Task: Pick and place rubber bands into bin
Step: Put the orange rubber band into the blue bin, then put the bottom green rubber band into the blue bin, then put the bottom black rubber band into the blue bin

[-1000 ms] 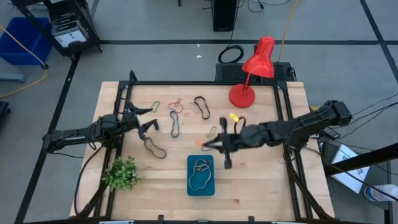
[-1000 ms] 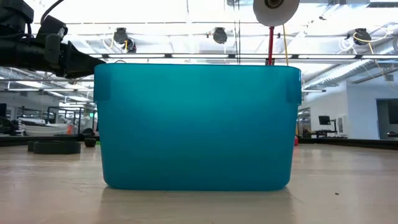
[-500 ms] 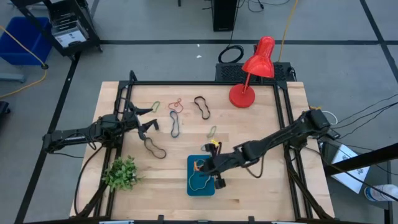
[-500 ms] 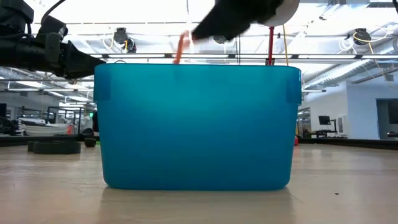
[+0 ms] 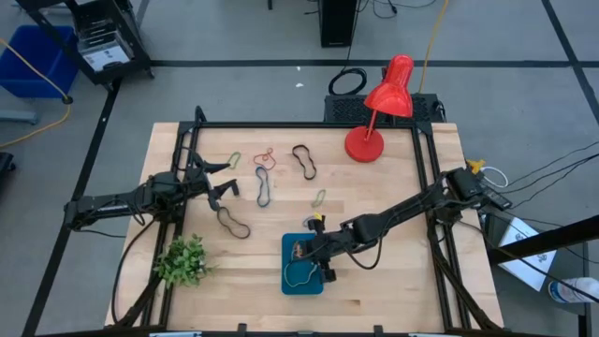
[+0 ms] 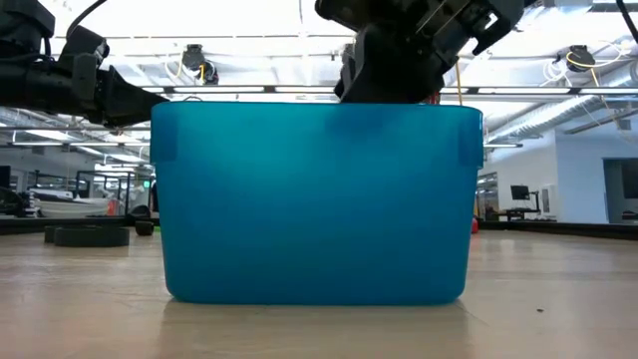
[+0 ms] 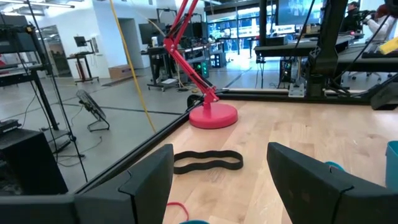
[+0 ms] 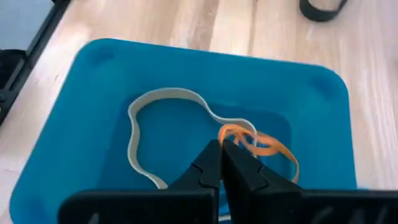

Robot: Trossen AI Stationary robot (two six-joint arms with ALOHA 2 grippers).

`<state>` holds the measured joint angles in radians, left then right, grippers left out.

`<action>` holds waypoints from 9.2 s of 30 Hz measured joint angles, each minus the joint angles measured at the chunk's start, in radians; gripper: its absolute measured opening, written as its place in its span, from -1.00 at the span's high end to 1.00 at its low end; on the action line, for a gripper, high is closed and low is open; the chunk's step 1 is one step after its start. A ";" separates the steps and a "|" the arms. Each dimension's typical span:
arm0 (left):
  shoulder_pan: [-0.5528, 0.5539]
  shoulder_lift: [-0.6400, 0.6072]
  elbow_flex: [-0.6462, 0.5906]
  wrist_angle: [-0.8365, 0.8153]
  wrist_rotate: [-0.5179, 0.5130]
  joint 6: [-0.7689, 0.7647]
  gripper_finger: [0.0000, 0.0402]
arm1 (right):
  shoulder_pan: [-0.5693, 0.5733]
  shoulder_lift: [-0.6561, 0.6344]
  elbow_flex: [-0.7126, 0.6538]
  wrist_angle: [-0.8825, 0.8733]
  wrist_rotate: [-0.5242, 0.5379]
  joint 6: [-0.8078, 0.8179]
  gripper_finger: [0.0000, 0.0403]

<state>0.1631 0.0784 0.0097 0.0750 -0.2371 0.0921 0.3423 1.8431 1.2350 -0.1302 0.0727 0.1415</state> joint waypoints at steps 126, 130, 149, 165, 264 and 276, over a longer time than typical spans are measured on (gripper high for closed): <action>0.000 0.000 0.002 -0.025 0.001 0.008 -0.33 | -0.531 0.051 -0.069 -0.269 -0.049 -0.611 0.99; 0.000 0.000 0.002 -0.023 0.000 0.008 -0.33 | -0.526 0.013 -0.072 -0.276 -0.025 -0.573 1.00; 0.000 0.000 0.001 -0.020 0.000 0.005 -0.33 | -0.326 -0.454 -0.069 -0.035 0.033 -0.449 1.00; 0.000 0.000 0.001 -0.019 0.001 0.004 -0.33 | -0.073 -0.385 -0.068 0.127 0.027 -0.437 1.00; -0.337 0.829 0.664 -0.654 0.079 -0.170 0.15 | 0.023 -1.020 -1.041 0.824 0.213 -0.119 0.26; -0.447 1.199 0.673 -0.726 0.106 -0.241 0.39 | 0.023 -1.019 -1.041 0.823 0.213 -0.096 0.26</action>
<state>-0.2835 1.2774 0.6827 -0.6510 -0.1310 -0.1486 0.3658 0.8238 0.1936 0.6926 0.2855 0.0460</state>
